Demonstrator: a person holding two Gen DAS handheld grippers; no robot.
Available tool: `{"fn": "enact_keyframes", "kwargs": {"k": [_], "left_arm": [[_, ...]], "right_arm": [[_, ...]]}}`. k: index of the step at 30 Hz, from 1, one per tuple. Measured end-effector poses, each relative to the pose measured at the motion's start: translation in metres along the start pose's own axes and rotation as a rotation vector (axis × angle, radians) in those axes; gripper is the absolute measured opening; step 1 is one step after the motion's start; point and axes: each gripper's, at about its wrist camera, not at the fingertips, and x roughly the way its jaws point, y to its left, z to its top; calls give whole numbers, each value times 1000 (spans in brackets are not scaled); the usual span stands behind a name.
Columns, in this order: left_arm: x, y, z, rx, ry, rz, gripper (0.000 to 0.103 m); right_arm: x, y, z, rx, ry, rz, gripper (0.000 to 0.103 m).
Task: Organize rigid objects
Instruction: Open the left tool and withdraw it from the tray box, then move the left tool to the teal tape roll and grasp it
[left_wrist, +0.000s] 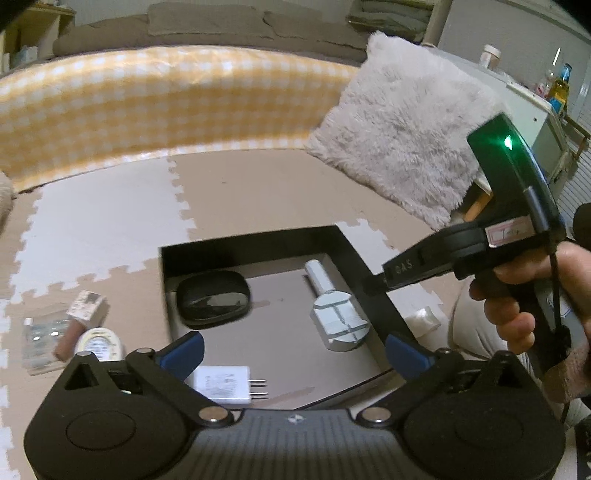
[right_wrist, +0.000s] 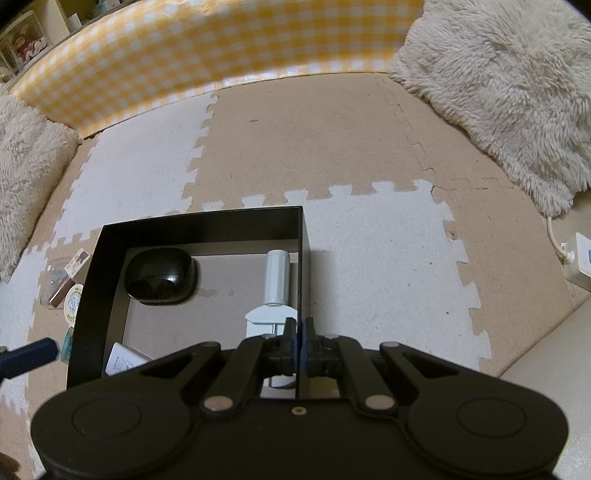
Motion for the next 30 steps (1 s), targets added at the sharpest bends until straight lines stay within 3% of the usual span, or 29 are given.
{"fn": "enact_keyframes", "kwargs": {"k": [6,14,18,30], "left_arm": [[-23,23,-2,-27,-22,25,103],[-46,66,-11,-120,-46,141,103],[-46,90,-18,-177,-44,195,103],[-18,148,-50,-400,29,239,103]], "right_arm": [[0,1,0,-3,1,-2,3],[0,1,0,-5,1,-4,3],[0,1,0,-4,1,-3,3],[0,2,0,-5,1,-4,3]]}}
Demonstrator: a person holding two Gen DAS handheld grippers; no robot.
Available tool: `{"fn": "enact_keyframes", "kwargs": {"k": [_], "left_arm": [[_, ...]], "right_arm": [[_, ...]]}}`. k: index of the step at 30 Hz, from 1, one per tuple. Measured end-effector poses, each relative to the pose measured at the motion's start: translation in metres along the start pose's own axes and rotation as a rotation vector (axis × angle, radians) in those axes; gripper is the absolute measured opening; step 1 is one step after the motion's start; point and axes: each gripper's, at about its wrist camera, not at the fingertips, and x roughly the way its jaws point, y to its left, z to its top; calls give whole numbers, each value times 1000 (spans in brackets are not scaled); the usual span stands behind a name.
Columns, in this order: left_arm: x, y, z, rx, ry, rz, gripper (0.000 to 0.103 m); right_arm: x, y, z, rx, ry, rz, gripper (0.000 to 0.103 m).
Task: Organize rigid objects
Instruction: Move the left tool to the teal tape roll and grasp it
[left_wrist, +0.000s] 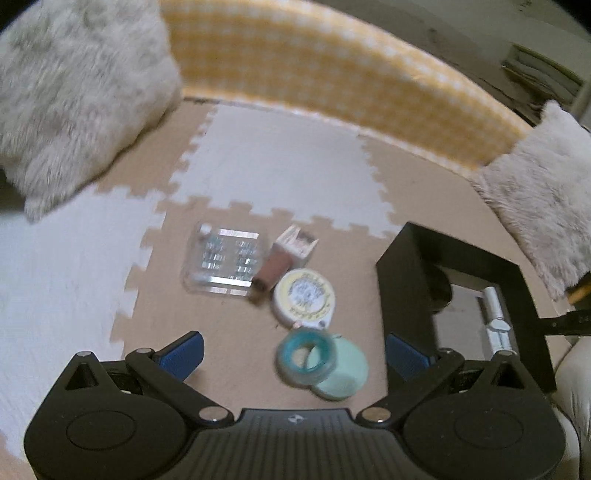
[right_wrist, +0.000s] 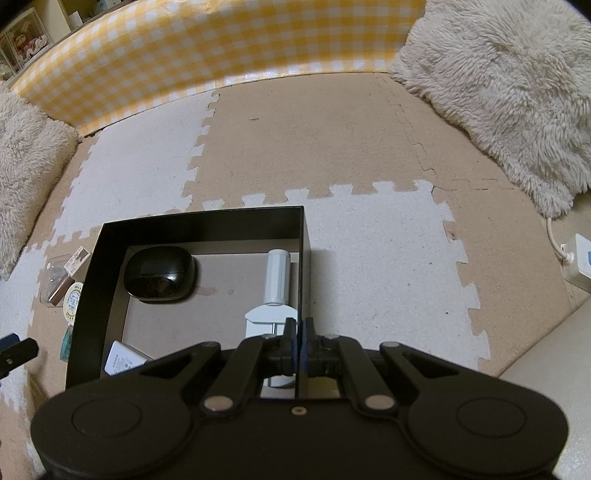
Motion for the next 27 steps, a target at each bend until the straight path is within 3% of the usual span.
{"fn": "enact_keyframes", "kwargs": {"k": [4,6,9,16,20,27], "left_arm": [[8,7,-7,-48,21,-41,97],[12,7,-7,-54,35,-55,76],[18,6,-8,-52,49,-63,65],[30,6,-11,-57,59,-76,56],[35,4,-12,-39,58,-76,45],[36,4,-12,-39,52,-84,44]], "right_arm": [[0,0,0,0,0,0,3],[0,0,0,0,0,0,3],[0,0,0,1,0,0,3],[0,0,0,-3,0,-2,3],[0,0,0,-3,1,-2,3],[0,1,0,-3,0,-2,3]]}}
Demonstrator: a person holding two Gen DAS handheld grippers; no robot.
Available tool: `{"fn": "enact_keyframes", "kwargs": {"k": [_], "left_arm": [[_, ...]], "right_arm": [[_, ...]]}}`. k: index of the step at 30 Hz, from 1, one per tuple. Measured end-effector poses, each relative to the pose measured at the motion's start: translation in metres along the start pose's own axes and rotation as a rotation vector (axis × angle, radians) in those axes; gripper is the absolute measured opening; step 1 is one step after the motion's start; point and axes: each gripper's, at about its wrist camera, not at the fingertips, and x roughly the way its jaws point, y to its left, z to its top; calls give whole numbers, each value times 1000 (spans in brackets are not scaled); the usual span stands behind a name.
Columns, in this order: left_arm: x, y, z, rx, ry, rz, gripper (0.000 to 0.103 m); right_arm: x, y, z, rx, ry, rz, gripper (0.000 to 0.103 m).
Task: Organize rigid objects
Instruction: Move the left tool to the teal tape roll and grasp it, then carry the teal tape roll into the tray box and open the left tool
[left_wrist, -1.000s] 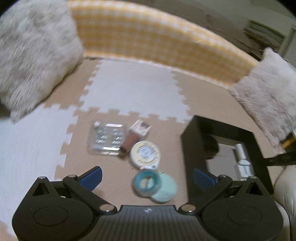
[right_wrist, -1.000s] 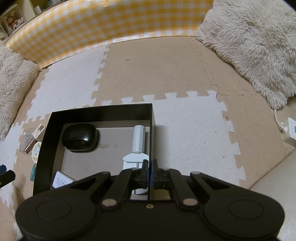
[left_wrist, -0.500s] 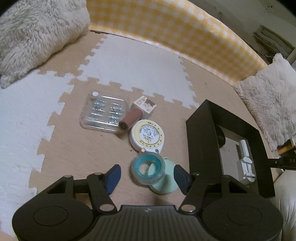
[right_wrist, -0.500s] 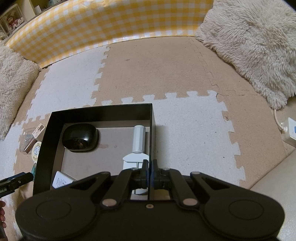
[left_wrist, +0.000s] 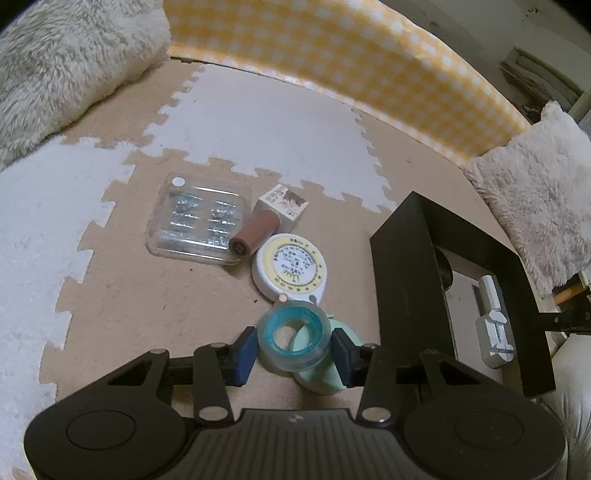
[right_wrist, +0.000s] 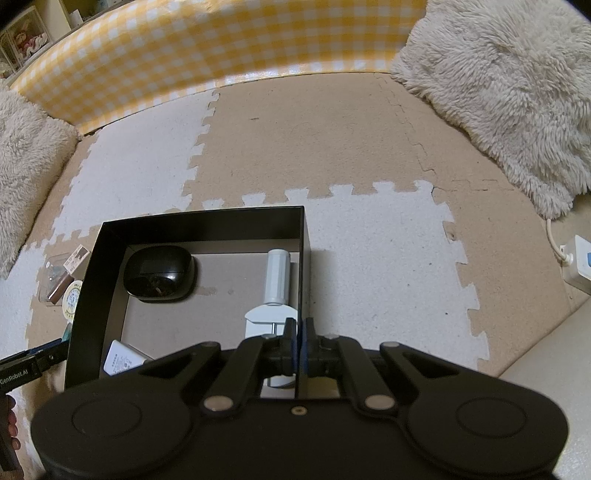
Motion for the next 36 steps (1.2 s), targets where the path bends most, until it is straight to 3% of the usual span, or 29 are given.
{"fn": "enact_keyframes", "kwargs": {"k": [8,13,21,27,36], "left_arm": [[-11,-6,2,3,-11,6,44],[-28,-22,6,44,-63,-27,44],[-49,-72,2,189,-112,-147,44],[-40,-113,-13,275,-82,-231,44],[-3,-145,-33,395,-34,-228,44]], "right_arm": [[0,0,0,-4,0,-3,3],[0,0,0,-4,0,-2,3],[0,0,0,-4,0,-2,3],[0,0,0,-4,0,-3,3],[1,0,0,-12,1,-8,3]]}}
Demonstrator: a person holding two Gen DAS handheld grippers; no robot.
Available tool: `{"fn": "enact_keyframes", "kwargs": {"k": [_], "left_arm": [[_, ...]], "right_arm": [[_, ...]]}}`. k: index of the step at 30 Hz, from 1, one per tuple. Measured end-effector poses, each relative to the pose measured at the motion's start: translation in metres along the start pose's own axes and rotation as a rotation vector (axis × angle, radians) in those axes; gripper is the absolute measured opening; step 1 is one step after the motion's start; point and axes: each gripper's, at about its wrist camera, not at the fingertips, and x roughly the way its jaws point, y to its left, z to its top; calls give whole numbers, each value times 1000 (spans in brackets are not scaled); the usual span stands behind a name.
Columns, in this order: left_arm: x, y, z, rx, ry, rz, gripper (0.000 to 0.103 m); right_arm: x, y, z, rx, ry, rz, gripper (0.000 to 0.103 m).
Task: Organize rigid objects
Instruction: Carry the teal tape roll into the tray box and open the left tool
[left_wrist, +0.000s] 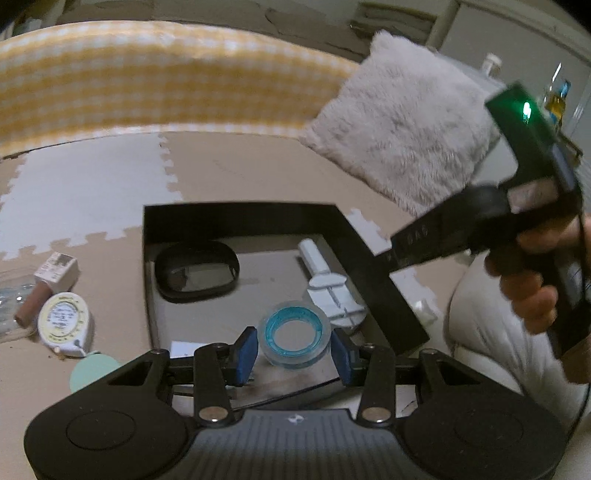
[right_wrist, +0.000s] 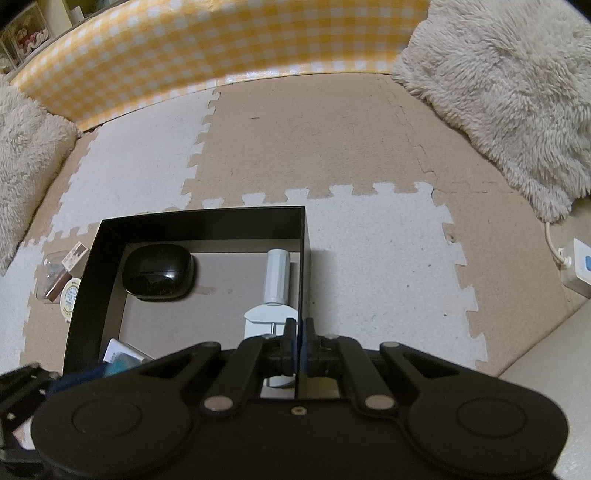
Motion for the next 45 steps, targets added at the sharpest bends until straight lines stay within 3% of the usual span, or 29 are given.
{"fn": "enact_keyframes", "kwargs": {"k": [14,17,25,38,45], "left_arm": [[20,-2,-3,-27,38,-6,46],[18,0,-2,-48,43,-14,56],[7,-4,-2,-55,44,-29,68],[-5,-17,2,-9,53,-13,91],[-20,-20,9,25,17,10,102]], "right_arm": [[0,2,0,-10,1,-7,3],[0,2,0,-9,1,-7,3],[0,2,0,-9,0,-6,3],[0,2,0,-10,1,-7,3],[0,3,0,-9,0,-6,3]]}}
